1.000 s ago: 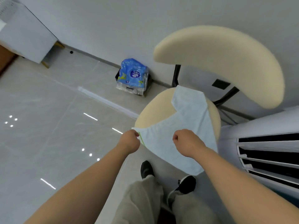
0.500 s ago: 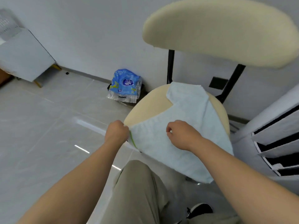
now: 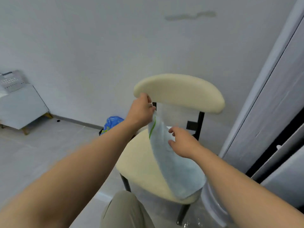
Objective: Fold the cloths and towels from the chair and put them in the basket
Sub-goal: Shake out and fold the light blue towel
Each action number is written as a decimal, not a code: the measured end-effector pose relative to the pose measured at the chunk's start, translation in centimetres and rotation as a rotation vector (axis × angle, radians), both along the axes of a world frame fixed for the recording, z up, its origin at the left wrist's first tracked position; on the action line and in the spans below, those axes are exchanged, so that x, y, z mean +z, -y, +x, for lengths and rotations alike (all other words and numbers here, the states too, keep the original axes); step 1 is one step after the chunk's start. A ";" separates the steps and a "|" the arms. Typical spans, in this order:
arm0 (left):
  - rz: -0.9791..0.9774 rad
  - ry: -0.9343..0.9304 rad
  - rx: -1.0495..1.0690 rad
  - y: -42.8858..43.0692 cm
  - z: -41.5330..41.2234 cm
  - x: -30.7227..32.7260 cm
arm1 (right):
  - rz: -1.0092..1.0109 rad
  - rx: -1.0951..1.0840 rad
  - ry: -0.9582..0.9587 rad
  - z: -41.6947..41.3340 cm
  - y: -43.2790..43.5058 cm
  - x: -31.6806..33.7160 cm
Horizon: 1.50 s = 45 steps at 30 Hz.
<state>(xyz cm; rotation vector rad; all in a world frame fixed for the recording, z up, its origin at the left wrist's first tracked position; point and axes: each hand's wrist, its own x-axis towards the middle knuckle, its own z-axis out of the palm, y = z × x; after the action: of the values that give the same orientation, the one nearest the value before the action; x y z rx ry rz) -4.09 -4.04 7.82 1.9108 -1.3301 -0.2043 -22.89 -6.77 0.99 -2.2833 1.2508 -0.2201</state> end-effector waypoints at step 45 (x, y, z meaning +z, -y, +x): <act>0.077 0.611 0.033 -1.6 1.3 10.8 | -0.129 -0.194 0.761 3.8 0.8 16.3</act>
<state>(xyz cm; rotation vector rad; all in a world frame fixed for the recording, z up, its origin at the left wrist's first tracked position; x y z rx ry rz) -2.83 -2.47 18.67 2.1502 -1.6924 0.3824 -19.05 -7.58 17.27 -1.8639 1.0452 -1.1420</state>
